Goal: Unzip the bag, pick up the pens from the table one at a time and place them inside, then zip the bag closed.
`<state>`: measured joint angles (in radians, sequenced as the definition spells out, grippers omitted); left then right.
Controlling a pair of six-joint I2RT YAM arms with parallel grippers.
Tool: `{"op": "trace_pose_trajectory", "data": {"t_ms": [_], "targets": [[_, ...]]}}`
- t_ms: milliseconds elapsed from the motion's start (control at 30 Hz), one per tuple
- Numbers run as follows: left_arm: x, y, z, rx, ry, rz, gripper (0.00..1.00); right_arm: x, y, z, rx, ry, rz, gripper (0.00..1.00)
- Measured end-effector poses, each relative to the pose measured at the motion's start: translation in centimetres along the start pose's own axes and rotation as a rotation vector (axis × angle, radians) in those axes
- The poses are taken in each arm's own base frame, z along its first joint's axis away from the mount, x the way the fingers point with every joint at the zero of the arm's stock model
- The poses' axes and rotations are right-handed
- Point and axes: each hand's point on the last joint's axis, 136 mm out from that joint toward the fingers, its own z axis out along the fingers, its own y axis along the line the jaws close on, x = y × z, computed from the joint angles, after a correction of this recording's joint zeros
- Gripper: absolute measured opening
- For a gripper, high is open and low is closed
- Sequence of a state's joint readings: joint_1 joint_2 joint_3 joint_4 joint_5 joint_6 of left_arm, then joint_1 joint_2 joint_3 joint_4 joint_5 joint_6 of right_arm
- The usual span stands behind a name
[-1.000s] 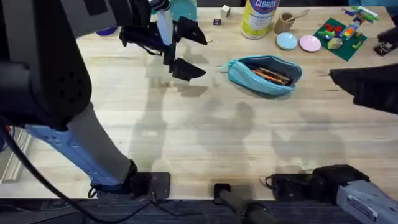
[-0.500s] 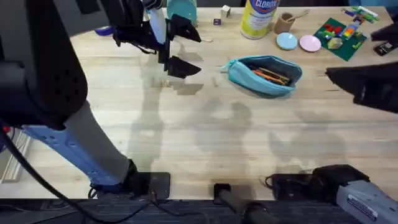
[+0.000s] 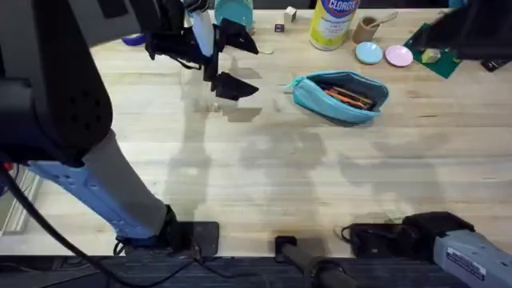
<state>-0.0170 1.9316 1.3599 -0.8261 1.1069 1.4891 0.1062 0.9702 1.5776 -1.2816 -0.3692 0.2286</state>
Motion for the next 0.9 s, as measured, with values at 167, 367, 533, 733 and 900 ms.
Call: {"op": "trace_pose_trajectory", "data": {"t_ms": [167, 367, 533, 733, 900], "targets": [[0.0, 0.0, 0.0, 0.000, 0.000, 0.001, 0.993, -0.2, -0.3, 0.9, 0.004, 0.028, 0.208, 0.998], [0.0, 0.0, 0.0, 0.000, 0.000, 0.000, 0.995, -0.5, -0.4, 1.7, 0.004, 0.047, 0.327, 0.997], [0.0, 0.0, 0.0, 0.000, 0.000, 0.000, 0.994, -0.8, -0.3, 1.8, 0.001, 0.037, 0.416, 0.998], [0.0, 0.0, 0.0, 0.000, 0.000, 0.000, 0.993, -0.9, -0.7, 3.3, 0.017, 0.085, 0.477, 0.996], [0.0, 0.0, 0.0, 0.000, 0.000, 0.000, 0.994, -0.5, -0.6, 5.8, 0.047, 0.169, 0.484, 0.996]]}}
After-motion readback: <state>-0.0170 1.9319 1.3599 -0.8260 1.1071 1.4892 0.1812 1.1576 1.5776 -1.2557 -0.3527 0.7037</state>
